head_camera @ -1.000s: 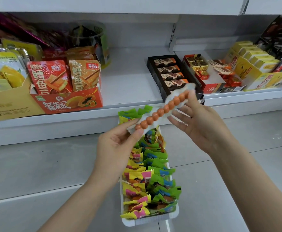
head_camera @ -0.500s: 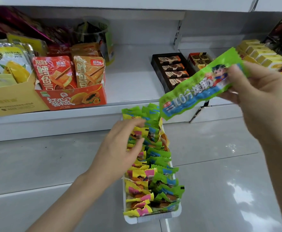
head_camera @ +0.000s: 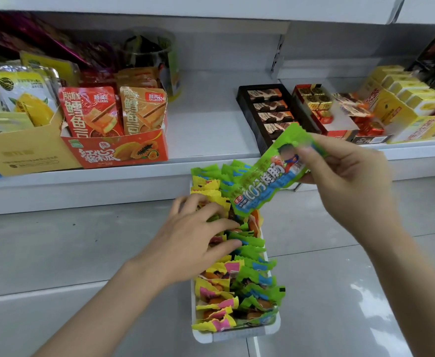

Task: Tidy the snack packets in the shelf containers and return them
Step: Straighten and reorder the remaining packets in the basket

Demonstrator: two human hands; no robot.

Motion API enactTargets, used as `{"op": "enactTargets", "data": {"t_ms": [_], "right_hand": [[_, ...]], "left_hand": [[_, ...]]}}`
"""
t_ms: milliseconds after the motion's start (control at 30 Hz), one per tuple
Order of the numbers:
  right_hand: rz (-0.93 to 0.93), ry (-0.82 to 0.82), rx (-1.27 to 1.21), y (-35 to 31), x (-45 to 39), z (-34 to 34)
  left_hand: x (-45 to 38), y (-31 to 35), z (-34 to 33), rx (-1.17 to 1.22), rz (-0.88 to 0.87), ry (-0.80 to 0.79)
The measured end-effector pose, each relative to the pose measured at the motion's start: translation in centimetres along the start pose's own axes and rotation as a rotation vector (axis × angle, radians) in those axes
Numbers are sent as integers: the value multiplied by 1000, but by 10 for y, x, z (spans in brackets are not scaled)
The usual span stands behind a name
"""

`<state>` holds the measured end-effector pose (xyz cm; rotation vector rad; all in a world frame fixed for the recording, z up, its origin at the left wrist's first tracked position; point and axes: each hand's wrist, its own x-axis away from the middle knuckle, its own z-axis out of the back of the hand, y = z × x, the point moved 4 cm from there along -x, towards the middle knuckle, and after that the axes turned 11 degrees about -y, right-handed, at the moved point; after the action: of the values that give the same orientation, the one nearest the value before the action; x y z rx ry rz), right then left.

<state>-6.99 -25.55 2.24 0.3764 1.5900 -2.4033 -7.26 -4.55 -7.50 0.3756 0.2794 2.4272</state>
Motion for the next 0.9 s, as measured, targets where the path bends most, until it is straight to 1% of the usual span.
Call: {"op": "enactTargets", "data": {"t_ms": [133,300,367,433,467,533,600,700,733,800,833,900], "right_hand": [[-60,-53,87,14,5,-17],[-91,-152,316,19,9,-16],[-24,-172,474,9,7,-14],[99,-173,595,-6,4,-11],[146,-182,616,-10,2,-12],[173,-212,624,-10,0,-18],[107,-271,619,3,2,-33],[-156,-468,603,35,10,-61],[-227,-477,610,44,14,-64],[-300,-402,634,54,17,-62],[-303,-363,656,55,17,-60],[-286,-352,694,53,16,-61]], "left_hand": [[7,0,-2,7,-11,-17],[7,1,-2,11,-20,-20],[7,2,-2,16,-20,-17],[7,2,-2,28,-20,-7],[7,2,-1,35,-20,0],[6,1,-1,37,-24,2],[5,1,0,34,-24,3],[4,-1,-2,52,-8,-7],[4,-3,-3,70,-2,-16],[3,-6,-3,88,-1,-37],[2,-7,-3,88,-3,-44],[3,-10,-2,85,-11,-44]]}}
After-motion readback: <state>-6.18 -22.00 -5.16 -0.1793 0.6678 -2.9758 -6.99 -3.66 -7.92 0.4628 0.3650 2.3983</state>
